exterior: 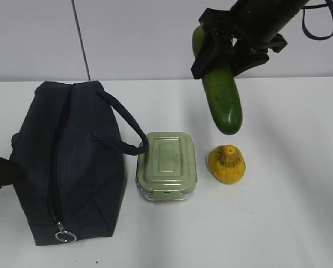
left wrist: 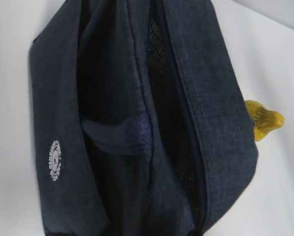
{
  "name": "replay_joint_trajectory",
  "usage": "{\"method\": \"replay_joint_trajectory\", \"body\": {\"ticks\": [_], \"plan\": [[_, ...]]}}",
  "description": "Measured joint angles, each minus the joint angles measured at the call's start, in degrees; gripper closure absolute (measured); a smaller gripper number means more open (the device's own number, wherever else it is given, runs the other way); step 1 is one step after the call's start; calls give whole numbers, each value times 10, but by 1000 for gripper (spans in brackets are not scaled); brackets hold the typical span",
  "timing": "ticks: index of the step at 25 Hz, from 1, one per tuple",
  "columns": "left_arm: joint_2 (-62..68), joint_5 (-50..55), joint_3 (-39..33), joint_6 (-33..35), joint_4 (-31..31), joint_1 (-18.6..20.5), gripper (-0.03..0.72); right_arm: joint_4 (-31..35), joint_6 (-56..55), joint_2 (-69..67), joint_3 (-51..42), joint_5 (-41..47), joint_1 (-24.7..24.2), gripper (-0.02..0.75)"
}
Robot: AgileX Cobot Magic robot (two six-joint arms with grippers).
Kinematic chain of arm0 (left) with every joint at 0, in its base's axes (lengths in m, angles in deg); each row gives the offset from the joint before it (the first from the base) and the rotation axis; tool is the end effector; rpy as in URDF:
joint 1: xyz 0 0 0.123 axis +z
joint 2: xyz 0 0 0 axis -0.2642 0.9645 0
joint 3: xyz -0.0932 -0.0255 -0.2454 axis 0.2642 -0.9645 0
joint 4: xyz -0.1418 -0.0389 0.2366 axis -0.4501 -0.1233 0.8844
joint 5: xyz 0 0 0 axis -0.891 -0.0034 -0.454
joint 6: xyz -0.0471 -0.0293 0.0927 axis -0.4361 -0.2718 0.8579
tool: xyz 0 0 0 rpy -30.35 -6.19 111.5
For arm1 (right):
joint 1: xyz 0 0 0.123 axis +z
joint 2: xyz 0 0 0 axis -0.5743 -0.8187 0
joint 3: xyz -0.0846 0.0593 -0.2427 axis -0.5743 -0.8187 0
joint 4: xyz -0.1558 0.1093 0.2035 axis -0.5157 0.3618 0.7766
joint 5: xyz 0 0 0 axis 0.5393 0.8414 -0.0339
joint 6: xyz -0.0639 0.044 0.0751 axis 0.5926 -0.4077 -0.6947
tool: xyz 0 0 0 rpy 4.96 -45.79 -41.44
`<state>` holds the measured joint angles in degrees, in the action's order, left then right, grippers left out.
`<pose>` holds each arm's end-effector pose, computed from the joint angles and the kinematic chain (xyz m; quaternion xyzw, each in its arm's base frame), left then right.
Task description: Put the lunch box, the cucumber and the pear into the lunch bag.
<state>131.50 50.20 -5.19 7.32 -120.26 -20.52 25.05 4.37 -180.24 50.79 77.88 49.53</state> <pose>0.2039 -0.0683 0.2115 0.0196 0.9206 -0.2688 0.2826 0.3917 0.1508 0.2927 -0.1783 0.9413 0.2430 0.1519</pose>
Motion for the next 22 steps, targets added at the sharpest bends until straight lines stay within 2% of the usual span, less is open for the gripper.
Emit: {"method": "replay_joint_trajectory", "body": {"ticks": [3, 7, 10, 15, 19, 22], "plan": [[40, -11, 0, 30, -22, 0, 428, 7, 1, 0, 0, 0, 21, 313], [72, -36, 0, 35, -26, 0, 435, 21, 3, 0, 0, -23, 52, 313], [88, -64, 0, 37, -29, 0, 481, 60, 17, -4, 0, -39, 69, 313], [110, -74, 1, 70, -38, 0, 664, 167, 79, -35, 0, -55, 87, 313], [115, -60, 1, 112, -82, 0, 697, 274, 145, -62, 0, -86, 108, 313], [115, -45, 1, 158, -145, 0, 699, 344, 190, -82, 0, -119, 122, 313]]}}
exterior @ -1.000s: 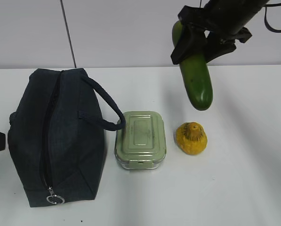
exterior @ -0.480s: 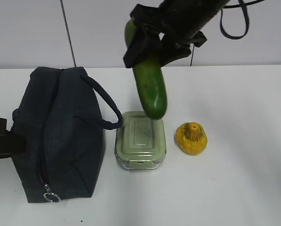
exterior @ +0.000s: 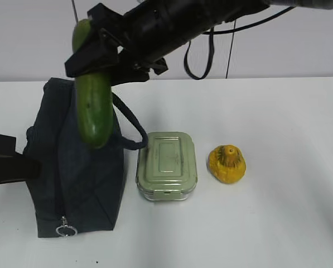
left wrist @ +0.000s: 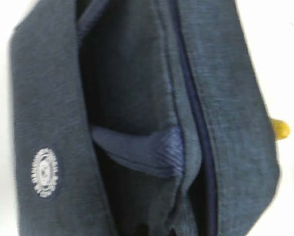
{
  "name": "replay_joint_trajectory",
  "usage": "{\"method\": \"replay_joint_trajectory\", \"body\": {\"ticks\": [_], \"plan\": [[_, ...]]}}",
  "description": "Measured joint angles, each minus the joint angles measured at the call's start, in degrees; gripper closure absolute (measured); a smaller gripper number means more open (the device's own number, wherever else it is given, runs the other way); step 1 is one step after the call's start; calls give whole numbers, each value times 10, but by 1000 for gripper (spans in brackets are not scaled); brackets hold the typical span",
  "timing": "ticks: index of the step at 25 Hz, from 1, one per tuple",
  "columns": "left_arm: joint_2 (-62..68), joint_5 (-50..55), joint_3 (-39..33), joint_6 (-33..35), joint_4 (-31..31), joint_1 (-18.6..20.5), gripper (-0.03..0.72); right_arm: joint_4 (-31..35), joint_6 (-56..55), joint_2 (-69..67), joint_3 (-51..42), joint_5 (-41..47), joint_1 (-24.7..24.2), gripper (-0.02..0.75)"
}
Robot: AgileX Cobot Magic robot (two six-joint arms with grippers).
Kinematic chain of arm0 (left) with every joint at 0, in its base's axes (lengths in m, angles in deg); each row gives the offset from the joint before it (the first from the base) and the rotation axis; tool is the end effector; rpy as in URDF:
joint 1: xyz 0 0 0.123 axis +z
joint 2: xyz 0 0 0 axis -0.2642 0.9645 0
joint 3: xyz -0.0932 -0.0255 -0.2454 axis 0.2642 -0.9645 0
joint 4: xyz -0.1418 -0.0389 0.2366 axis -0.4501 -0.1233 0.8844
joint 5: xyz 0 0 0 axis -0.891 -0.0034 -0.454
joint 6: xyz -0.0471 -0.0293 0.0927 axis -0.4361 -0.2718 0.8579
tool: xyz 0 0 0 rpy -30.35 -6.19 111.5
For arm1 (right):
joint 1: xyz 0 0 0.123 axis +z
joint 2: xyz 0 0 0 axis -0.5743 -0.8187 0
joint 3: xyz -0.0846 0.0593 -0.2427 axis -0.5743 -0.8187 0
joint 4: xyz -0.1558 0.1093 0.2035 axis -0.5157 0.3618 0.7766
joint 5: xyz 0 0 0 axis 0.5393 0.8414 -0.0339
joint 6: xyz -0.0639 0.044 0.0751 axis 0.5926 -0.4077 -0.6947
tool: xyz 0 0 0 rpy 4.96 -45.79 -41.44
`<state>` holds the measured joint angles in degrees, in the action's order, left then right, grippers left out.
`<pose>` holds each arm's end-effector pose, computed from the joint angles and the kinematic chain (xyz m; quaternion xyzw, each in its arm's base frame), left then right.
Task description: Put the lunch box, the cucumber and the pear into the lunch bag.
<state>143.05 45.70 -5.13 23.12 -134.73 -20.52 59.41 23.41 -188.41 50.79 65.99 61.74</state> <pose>0.2305 -0.0765 0.1805 0.0225 0.9156 -0.2976 0.2694 0.3776 0.2818 0.2754 -0.2504 0.8194 0.4817 0.1839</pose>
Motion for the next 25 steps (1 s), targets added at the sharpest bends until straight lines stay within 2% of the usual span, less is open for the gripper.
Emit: {"method": "replay_joint_trajectory", "body": {"ticks": [7, 11, 15, 18, 21, 25], "plan": [[0, 23, 0, 76, -109, 0, 700, 172, 74, -60, 0, -36, 5, 313], [0, 24, 0, 85, -115, 0, 700, 203, 77, -106, 0, -47, 5, 313], [0, 20, 0, 87, -114, 0, 700, 180, 79, -139, 0, -63, 5, 313], [0, 21, 0, 87, -114, 0, 700, 99, 79, -144, 0, -88, 5, 313], [0, 22, 0, 88, -115, 0, 700, 47, 79, -144, 0, -93, 5, 313], [0, 22, 0, 91, -115, 0, 700, 33, 77, -144, 0, -93, 5, 295]]}}
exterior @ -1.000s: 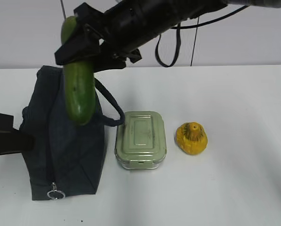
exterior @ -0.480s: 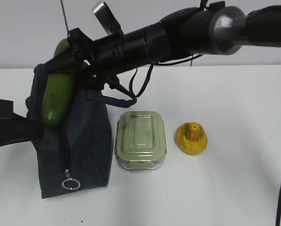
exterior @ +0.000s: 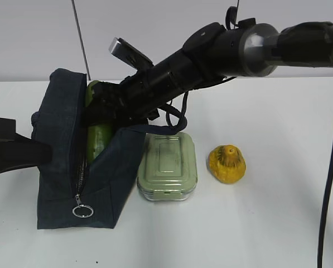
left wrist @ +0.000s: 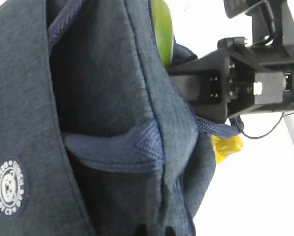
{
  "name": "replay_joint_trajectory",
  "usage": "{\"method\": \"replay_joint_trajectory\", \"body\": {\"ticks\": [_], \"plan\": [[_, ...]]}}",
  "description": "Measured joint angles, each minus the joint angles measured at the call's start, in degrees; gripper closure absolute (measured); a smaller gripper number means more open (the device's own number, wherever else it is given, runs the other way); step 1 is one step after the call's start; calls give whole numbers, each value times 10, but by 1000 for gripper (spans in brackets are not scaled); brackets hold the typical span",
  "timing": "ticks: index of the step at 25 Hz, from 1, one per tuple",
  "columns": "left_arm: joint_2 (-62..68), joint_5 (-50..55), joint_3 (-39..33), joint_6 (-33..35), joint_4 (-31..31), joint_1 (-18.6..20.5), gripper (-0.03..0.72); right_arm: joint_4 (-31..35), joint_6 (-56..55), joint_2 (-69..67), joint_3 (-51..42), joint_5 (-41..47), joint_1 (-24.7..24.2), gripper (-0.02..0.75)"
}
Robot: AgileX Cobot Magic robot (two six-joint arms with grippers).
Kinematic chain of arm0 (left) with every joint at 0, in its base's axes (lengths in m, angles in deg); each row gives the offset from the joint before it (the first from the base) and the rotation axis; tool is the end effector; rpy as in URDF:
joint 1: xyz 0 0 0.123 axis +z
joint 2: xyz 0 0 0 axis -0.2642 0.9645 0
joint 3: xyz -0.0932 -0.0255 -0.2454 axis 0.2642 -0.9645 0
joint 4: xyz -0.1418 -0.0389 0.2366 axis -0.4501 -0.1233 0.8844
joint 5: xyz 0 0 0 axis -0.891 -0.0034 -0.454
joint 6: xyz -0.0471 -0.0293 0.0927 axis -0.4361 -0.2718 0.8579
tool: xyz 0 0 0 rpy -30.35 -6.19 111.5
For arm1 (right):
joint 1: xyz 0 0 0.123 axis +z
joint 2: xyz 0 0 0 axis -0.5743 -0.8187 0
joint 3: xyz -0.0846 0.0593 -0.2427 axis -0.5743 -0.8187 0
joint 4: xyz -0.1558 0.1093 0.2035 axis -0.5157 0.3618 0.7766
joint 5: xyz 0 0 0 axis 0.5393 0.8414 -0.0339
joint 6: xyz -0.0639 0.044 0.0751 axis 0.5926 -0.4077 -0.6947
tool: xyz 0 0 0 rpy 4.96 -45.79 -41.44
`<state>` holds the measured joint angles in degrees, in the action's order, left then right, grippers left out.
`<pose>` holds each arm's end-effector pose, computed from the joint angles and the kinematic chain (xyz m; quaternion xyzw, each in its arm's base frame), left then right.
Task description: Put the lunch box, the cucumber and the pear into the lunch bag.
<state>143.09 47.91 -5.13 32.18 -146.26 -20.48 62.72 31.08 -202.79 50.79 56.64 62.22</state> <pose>0.2329 -0.0854 0.1908 0.0290 0.8887 -0.3509 0.2936 0.4140 0.2970 0.1581 -0.2114 0.8517 0.4476 0.1721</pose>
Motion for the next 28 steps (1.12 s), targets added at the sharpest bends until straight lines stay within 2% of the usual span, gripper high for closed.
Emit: {"method": "replay_joint_trajectory", "body": {"ticks": [6, 11, 14, 18, 23, 28], "plan": [[0, 0, 0, 3, 0, 0, 700, -7, 1, 0, 3, 28, 0, 165], [0, -1, 0, 3, 1, 0, 700, -22, 1, 0, 41, 86, -9, 159], [0, -1, 0, 3, 1, 0, 701, -60, -21, 0, 81, 121, -14, 160], [0, -2, 0, 3, 2, 0, 701, -157, -74, 0, 155, 176, -16, 160], [0, -2, 0, 3, 2, 0, 701, -337, -162, 0, 257, 203, -16, 213], [0, -7, 0, 3, 2, 0, 701, -505, -247, 28, 275, 210, -18, 281]]}}
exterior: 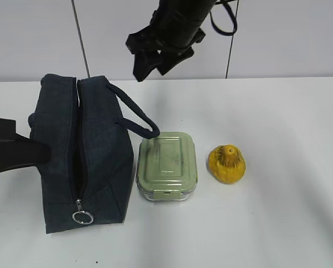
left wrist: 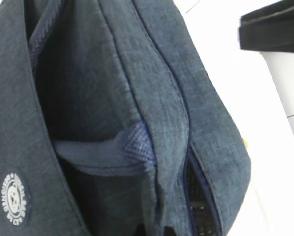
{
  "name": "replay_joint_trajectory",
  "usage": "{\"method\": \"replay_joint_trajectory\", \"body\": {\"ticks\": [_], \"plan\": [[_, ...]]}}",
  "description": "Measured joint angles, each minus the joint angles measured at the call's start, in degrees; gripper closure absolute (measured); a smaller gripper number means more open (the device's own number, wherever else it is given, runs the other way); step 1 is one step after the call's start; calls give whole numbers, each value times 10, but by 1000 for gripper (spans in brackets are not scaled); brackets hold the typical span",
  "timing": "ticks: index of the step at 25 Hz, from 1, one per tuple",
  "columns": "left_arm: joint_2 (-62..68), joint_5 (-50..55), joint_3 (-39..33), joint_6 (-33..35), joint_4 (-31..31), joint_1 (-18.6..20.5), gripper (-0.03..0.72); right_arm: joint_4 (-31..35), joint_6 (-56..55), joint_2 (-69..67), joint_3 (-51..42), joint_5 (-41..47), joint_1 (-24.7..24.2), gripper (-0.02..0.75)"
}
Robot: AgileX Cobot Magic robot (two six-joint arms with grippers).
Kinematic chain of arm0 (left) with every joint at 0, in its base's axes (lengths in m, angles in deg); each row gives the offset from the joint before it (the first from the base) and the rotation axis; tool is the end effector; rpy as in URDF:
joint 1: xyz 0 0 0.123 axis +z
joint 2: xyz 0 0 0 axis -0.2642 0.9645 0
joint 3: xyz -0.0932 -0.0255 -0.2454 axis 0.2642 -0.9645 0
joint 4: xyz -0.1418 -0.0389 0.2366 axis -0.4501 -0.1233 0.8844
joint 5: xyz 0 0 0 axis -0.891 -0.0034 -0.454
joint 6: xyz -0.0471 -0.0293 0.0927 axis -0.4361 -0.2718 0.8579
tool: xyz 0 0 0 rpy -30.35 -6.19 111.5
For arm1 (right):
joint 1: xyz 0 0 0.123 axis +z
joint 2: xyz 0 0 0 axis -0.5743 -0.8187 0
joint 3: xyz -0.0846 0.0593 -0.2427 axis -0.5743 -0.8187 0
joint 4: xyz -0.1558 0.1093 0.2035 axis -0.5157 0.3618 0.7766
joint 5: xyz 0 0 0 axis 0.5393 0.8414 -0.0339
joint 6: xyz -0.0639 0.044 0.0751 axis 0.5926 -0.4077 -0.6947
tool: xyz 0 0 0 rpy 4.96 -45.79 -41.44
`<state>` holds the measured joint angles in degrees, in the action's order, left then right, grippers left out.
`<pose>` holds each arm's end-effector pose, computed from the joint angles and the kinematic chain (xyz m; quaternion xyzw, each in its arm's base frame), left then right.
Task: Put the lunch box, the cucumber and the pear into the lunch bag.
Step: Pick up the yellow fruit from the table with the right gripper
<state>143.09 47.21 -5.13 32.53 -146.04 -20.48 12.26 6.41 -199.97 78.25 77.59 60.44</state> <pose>0.2338 -0.0845 0.1904 0.0304 0.8895 -0.3449 0.2981 0.4411 0.2392 0.2778 -0.3112 0.9128 0.1549 0.2144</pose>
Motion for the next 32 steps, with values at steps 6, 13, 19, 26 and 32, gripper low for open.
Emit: {"method": "replay_joint_trajectory", "body": {"ticks": [6, 13, 19, 26, 32], "plan": [[0, -4, 0, 0, 0, 0, 701, -127, -59, 60, -19, 7, 0, 299], [0, -7, 0, 0, 0, 0, 701, -166, -73, 162, -169, 7, 0, 314], [0, -7, 0, 0, 0, 0, 701, -186, -78, 191, -295, 7, 0, 315], [0, -8, 0, 0, 0, 0, 701, -200, -78, 142, -326, 3, 0, 305], [0, -8, 0, 0, 0, 0, 701, -204, -78, 91, -326, -2, 0, 233]]}}
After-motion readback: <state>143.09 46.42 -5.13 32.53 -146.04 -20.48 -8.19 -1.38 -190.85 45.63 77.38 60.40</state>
